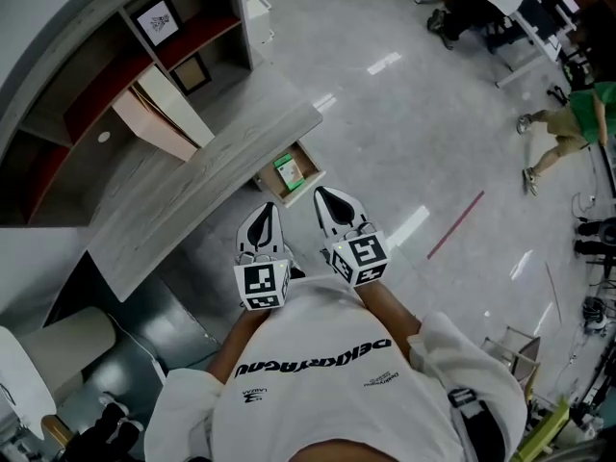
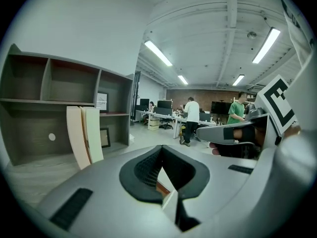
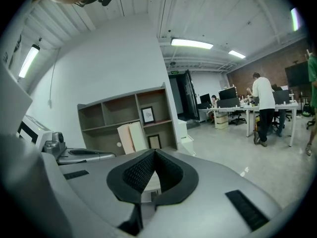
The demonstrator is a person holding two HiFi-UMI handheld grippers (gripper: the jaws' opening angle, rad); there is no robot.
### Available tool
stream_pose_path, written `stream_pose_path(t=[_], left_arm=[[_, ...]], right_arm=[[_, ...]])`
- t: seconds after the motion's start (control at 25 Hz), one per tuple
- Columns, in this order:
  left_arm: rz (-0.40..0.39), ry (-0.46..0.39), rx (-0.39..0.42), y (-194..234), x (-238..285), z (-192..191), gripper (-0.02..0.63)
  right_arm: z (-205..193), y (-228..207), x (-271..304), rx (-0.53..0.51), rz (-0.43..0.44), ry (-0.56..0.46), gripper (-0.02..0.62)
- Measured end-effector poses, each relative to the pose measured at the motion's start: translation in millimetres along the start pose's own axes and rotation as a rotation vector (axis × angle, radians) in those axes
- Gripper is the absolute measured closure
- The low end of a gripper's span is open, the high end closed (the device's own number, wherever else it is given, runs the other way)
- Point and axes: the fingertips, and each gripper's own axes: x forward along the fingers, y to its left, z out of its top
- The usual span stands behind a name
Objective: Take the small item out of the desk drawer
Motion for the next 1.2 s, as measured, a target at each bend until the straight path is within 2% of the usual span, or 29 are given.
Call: stream_pose_path(t=[0.24,0.56,1.0,1.2], left_arm=[[-0.038,0.030,-0.017,17.5,19.7,-8.1,0.591],[-0.050,0.074,0.000,29.5,45.7,-45.9,0.591],[-0.011,0.143,-0.024,26.1,70.3,-81.6,0.591],[0.039,0.168,-0.072,28.4,79.4,-104.6,0.591]], right_arm=[[-5.8,0.9,26.9,0.006,-0.023,0.037,0.565],[-38.3,-8.7,63.4,0.000,-0.032,0.093,0.565],[-75.1,-29.5,85.2,0.013,0.016,0.175,0.565],[-106.9,-46.8,90.0,0.034,0.016,0.222,0.565]])
